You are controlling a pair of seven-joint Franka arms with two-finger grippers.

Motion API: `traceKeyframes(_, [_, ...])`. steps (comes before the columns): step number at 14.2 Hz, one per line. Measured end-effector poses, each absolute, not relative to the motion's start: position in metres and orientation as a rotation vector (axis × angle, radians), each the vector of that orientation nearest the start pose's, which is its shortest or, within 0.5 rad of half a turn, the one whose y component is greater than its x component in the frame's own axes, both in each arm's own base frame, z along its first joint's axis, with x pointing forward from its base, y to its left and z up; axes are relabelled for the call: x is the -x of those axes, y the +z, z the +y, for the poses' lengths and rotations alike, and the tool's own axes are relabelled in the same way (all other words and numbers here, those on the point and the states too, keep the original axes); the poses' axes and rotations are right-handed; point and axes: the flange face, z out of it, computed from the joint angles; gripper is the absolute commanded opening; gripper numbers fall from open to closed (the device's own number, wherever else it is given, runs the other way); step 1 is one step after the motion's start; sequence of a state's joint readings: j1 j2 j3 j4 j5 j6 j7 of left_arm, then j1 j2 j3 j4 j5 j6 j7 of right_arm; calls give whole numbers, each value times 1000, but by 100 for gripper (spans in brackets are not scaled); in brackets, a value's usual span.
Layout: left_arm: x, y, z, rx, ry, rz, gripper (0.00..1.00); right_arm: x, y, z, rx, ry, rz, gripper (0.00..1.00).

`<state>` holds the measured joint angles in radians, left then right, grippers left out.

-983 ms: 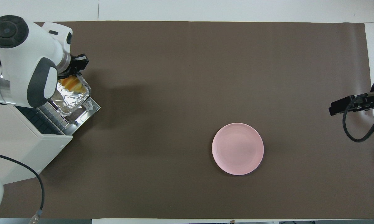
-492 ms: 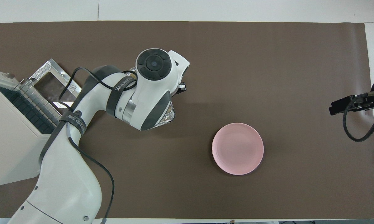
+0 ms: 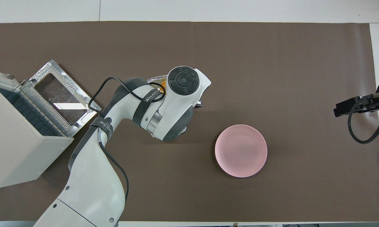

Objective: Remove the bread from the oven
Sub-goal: 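Pull the foil tray out of the oven with the left gripper, then set the tray down with the left gripper while the right gripper approaches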

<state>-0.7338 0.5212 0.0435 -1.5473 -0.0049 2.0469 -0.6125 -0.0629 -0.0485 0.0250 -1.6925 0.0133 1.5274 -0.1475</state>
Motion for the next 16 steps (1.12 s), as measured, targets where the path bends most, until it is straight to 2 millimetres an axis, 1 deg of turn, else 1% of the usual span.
traceKeyframes(1, [-528,347,-447,3116,8,133,100,-531,590,-18,3109,183,-170,100])
traceKeyframes(3, [-531,353,-448,3144,8,109,100,-530,589,-18,3108,186,-170,100])
traceKeyframes(4, [-536,360,-446,3156,-4,91,100,-530,589,-18,3108,187,-170,100])
traceKeyframes(5, [-544,371,-438,3168,-32,62,100,-530,588,-18,3108,188,-170,100])
traceKeyframes(6, [-556,390,-422,3179,-64,15,100,-530,588,-18,3108,191,-171,100])
traceKeyframes(7, [-572,414,-394,3183,-77,-59,100,-529,587,-16,3108,194,-174,100])
traceKeyframes(8, [-587,440,-353,3176,-61,-146,100,-529,586,-12,3110,193,-167,100])
traceKeyframes(9, [-598,465,-309,3165,-39,-230,100,-530,585,-2,3114,188,-144,100])
traceKeyframes(10, [-605,487,-266,3155,-16,-294,100,-531,584,15,3120,182,-124,100])
traceKeyframes(11, [-610,505,-224,3148,9,-319,100,-530,583,37,3127,173,-101,100])
traceKeyframes(13, [-613,531,-149,3144,55,-313,100,-529,582,81,3136,128,-82,100])
traceKeyframes(14, [-612,540,-115,3144,86,-293,100,-529,581,99,3137,107,-83,100])
traceKeyframes(15, [-609,547,-82,3146,126,-257,100,-530,576,116,3137,91,-72,100])
traceKeyframes(16, [-602,554,-55,3146,177,-226,100,-533,569,136,3136,73,-51,100])
